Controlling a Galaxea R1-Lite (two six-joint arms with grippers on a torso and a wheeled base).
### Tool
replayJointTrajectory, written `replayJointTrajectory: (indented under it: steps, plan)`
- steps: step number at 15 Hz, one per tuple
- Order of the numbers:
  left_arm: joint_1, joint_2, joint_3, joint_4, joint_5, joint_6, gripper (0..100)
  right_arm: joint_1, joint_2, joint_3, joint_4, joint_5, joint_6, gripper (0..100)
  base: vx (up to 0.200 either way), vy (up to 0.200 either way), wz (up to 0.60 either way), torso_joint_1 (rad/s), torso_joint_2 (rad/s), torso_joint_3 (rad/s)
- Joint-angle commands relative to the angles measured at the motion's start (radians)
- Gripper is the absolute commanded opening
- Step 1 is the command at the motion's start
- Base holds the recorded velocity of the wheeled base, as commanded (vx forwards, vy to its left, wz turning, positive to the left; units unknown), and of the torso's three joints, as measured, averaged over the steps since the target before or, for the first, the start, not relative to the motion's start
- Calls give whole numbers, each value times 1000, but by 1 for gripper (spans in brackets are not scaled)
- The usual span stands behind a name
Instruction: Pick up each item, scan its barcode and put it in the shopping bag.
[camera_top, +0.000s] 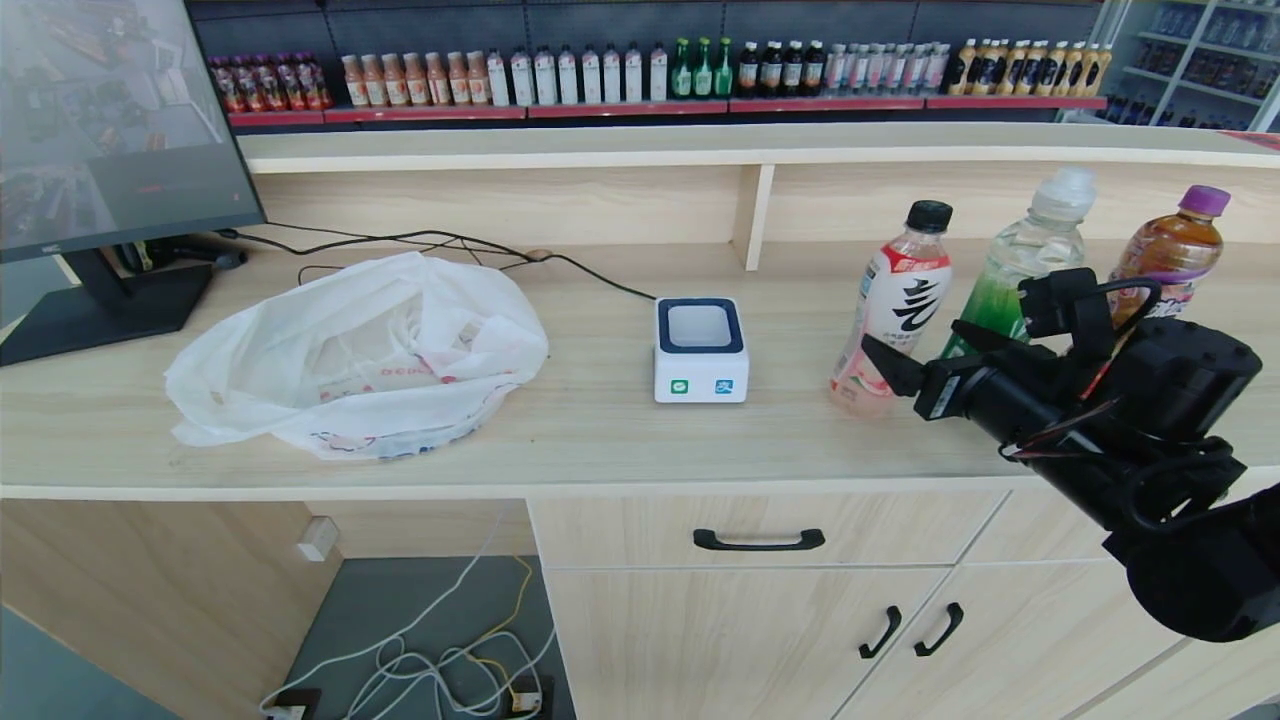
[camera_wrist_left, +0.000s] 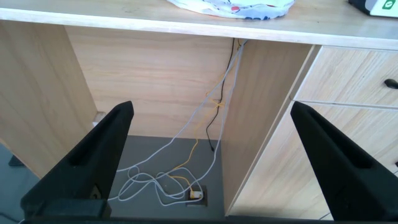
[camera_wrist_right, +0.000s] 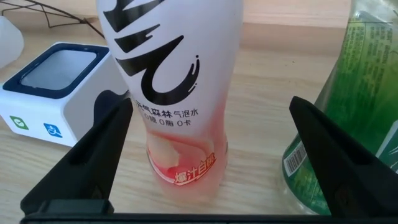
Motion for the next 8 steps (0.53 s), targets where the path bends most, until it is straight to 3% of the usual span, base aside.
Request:
replayJointTrajectory:
  steps: [1, 8]
  plan:
    - [0, 0, 0, 0, -1, 0, 100, 0, -8, -7, 0, 0, -4, 100, 0, 0, 0, 0, 0, 0]
    - [0, 0, 0, 0, 1, 0, 100, 19, 34, -74, -9, -32, -29, 100, 0, 0, 0, 0, 0, 0]
